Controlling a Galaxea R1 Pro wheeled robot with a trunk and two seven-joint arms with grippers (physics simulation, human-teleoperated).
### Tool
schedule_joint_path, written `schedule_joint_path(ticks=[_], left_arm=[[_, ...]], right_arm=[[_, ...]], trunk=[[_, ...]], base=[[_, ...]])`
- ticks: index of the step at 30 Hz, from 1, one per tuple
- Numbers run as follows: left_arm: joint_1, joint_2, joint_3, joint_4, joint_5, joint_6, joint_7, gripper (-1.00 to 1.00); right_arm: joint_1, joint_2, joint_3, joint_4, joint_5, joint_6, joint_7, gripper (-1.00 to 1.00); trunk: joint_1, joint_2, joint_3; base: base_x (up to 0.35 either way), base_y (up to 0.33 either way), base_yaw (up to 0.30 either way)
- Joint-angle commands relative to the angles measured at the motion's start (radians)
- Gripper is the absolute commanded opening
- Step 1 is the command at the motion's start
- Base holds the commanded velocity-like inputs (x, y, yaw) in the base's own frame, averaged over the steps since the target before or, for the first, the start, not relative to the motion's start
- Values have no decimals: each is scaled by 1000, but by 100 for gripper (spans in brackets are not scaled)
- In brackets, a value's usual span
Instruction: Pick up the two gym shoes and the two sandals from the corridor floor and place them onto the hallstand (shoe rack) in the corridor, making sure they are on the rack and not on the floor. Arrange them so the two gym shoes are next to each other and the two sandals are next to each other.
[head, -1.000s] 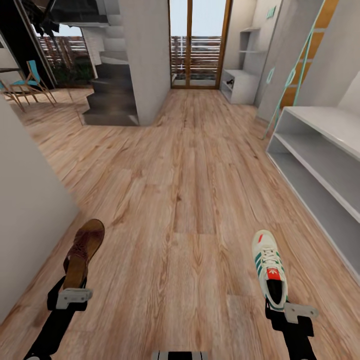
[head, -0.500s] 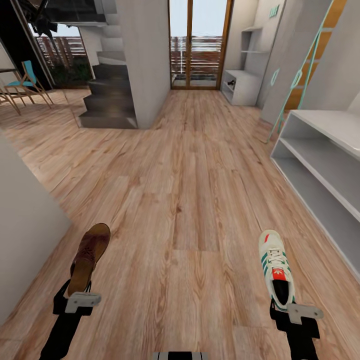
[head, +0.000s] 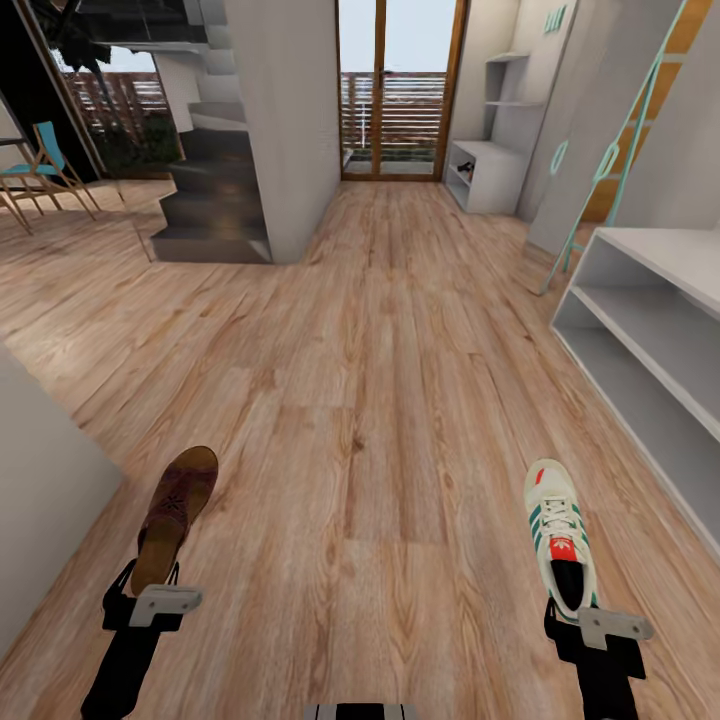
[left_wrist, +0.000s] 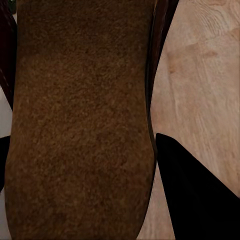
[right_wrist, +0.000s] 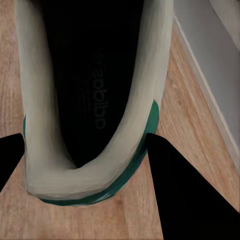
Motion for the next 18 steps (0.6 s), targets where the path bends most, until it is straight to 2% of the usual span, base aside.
schedule_joint_path(ticks=[1,5,9,18], left_arm=[[0,0,0,7,-8,0,4,-100],[0,-8,1,19,-15,0,8,-100],[0,-13,1,24,-19,0,10,-100],[0,-15,1,27,-19,0,9,-100]], right_arm=[[0,0,0,0,0,0,-2,-100],[2,0,6,0,2,-12,-2,-100],[4,-1,27,-1,3,-31,-3,-100],[5,-2,38,0,1,-41,-2,-100]], trunk=[[0,0,0],[0,0,0],[0,0,0],[0,0,0]], base=[[328,0,0],[328,0,0],[328,0,0],[328,0,0]])
